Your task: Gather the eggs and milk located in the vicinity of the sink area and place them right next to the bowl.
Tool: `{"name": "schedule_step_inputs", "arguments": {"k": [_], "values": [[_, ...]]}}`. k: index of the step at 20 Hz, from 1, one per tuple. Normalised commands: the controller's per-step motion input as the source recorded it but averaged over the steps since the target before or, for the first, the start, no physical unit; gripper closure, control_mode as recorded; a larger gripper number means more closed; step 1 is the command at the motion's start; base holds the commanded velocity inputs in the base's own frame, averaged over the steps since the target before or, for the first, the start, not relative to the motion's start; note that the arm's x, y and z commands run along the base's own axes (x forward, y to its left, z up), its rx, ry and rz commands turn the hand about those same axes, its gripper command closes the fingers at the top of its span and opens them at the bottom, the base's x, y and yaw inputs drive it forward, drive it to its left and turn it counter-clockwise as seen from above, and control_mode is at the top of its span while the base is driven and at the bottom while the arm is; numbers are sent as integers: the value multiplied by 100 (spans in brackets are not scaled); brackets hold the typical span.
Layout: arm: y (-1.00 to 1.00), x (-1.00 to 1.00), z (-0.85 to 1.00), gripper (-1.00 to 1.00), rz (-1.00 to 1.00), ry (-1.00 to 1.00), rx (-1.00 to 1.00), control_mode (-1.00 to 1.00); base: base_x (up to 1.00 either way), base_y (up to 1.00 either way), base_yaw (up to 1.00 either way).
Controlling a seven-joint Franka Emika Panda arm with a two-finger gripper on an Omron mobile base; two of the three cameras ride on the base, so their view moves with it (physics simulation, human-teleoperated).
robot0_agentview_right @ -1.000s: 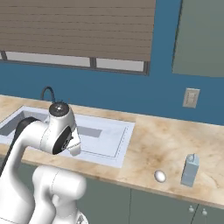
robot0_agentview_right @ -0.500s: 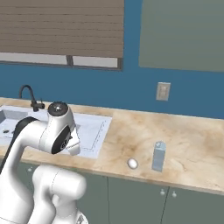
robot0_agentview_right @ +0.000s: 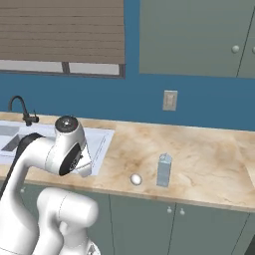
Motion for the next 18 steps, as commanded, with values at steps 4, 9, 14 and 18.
{"name": "schedule_step_inputs", "arguments": {"k": [4,9,14,18], "values": [[0,0,0,-100,0,0,0,100,0,-49,0],[0,0,0,-100,0,0,0,100,1,-47,0],[0,0,0,-100,0,0,0,100,2,-44,0],[-5,0,0,-100,0,-4,0,-100,0,-22,0]]}}
